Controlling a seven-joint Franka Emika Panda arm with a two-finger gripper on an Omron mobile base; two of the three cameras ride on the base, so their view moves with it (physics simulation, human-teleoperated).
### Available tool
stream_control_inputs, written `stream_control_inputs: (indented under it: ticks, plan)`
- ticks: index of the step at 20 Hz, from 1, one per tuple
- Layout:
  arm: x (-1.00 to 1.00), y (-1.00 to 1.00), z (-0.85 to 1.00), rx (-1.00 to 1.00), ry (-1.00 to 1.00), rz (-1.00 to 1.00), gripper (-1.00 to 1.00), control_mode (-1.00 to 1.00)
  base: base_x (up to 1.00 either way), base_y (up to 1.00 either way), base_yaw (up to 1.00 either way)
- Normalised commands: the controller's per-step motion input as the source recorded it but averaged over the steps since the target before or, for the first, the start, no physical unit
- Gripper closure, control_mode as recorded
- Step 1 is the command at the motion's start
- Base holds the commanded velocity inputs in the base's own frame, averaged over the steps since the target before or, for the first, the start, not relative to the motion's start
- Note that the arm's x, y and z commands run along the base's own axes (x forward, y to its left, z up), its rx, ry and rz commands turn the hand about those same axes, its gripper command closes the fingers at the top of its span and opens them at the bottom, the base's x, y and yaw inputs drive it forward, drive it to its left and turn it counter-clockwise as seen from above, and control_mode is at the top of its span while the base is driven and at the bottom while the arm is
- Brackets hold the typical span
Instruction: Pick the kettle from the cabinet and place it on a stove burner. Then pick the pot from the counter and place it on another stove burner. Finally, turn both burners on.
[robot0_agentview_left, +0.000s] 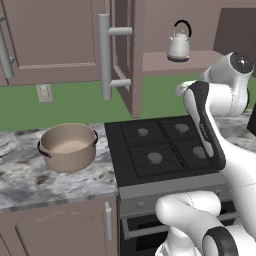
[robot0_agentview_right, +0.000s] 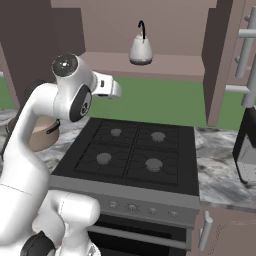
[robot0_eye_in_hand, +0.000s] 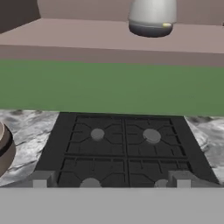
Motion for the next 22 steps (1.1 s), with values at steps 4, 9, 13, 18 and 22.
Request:
stream_control_inputs:
  ticks: [4,9,13,18,22]
  plan:
    - [0.03,-0.19,0.42,0.00,-0.11,0.00,-1.00,-1.00,0.00,0.00,0.00]
    - [0.05,-0.19,0.44,0.00,-0.10,0.00,-1.00,-1.00,0.00,0.00,0.00]
    - [0.07,-0.19,0.43,0.00,-0.10,0.00,-1.00,-1.00,0.00,0.00,0.00]
    - [0.07,-0.16,0.39,0.00,-0.11,0.00,-1.00,-1.00,0.00,0.00,0.00]
    - [0.01,-0.14,0.33,0.00,-0.09,0.00,-1.00,-1.00,0.00,0.00,0.00]
